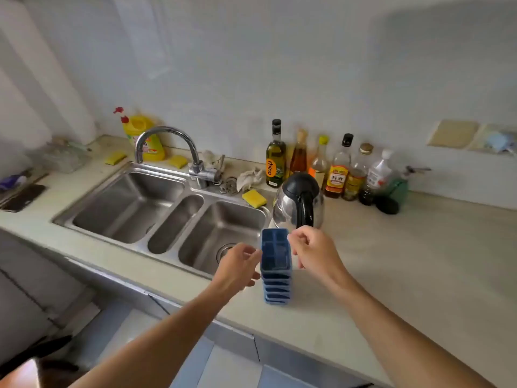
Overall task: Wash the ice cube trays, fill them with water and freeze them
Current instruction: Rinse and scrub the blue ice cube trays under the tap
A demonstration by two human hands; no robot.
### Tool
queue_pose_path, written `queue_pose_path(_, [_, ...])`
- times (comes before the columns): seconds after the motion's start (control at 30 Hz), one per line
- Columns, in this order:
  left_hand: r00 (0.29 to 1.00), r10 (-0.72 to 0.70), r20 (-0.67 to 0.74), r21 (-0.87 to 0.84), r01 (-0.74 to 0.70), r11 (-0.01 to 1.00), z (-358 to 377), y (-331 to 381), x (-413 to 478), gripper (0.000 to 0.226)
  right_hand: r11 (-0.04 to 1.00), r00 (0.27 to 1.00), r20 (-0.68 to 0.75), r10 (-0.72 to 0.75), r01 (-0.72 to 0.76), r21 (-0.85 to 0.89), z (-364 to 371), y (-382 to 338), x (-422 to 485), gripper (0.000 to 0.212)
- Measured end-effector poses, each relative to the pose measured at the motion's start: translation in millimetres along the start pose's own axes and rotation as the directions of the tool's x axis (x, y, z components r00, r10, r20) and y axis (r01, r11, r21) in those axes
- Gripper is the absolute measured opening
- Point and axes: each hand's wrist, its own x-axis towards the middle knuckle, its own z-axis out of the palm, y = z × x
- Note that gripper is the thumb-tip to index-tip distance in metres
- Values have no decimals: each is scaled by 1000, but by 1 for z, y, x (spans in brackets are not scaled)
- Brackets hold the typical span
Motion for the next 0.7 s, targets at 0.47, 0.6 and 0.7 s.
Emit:
queue_pose_path(0.47, [996, 86, -17, -4, -86, 996, -18, -2, 20, 19, 977, 988, 55, 144, -133, -165, 40, 2, 26, 10])
queue_pose_path(0.6, [994, 84, -65, -99, -90, 991, -82, -27, 31, 30, 983, 992, 75, 99, -86, -162, 91, -40, 46, 7])
queue_pose_path(0.7, [999, 3, -41, -227, -12, 974, -148, -53, 44, 38, 990, 989, 121, 90, -75, -121, 152, -75, 64, 6])
